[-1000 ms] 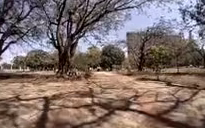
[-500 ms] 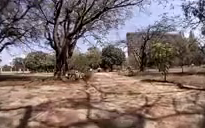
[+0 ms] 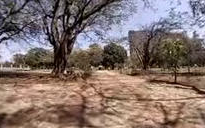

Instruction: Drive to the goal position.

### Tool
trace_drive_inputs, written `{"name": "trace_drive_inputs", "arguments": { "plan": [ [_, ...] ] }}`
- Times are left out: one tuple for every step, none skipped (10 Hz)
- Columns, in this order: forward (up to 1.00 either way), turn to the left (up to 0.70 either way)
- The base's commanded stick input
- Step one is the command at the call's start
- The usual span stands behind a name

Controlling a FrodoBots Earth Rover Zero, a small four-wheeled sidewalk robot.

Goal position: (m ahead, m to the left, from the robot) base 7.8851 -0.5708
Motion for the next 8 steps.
{"name": "trace_drive_inputs", "arguments": {
  "plan": [
    [1.00, 0.00],
    [1.00, 0.00],
    [1.00, 0.00],
    [1.00, 0.00],
    [1.00, 0.00],
    [1.00, 0.00],
    [1.00, 0.00],
    [1.00, 0.00]
  ]
}}
